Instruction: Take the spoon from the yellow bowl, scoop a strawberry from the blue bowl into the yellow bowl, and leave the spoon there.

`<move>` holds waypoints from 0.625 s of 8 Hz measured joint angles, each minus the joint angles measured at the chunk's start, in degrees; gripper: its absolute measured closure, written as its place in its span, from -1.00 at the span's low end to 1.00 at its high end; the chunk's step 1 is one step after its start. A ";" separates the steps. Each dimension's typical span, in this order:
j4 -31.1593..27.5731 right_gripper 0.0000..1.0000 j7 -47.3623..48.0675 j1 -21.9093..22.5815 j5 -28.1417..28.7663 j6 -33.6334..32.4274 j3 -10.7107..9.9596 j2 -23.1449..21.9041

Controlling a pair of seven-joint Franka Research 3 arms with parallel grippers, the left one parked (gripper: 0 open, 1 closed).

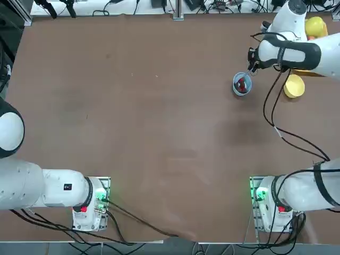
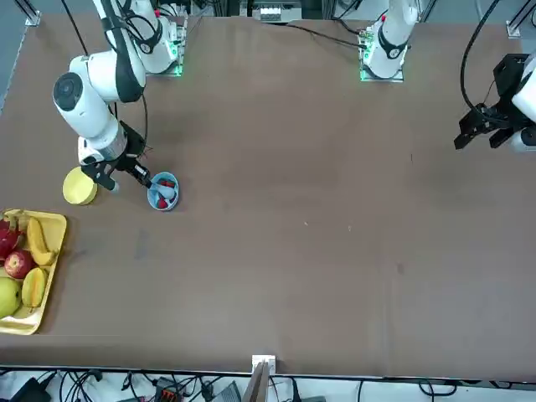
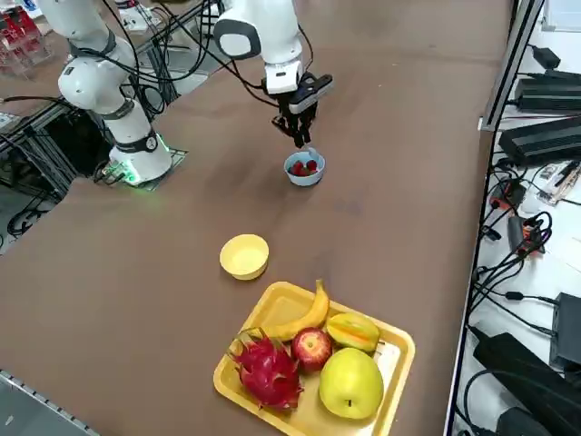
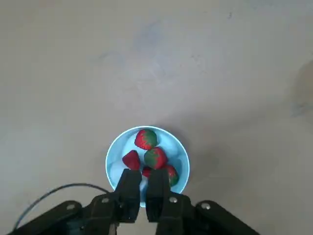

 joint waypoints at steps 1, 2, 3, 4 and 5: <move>-0.35 0.80 0.02 0.00 0.03 0.52 0.00 0.00; -0.56 0.80 0.03 0.00 0.12 0.78 0.00 0.01; -0.62 0.80 0.04 0.00 0.22 0.89 0.00 0.02; -0.64 0.80 0.04 -0.01 0.27 0.91 0.00 0.03; -0.64 0.80 0.06 -0.08 0.31 0.92 -0.03 0.03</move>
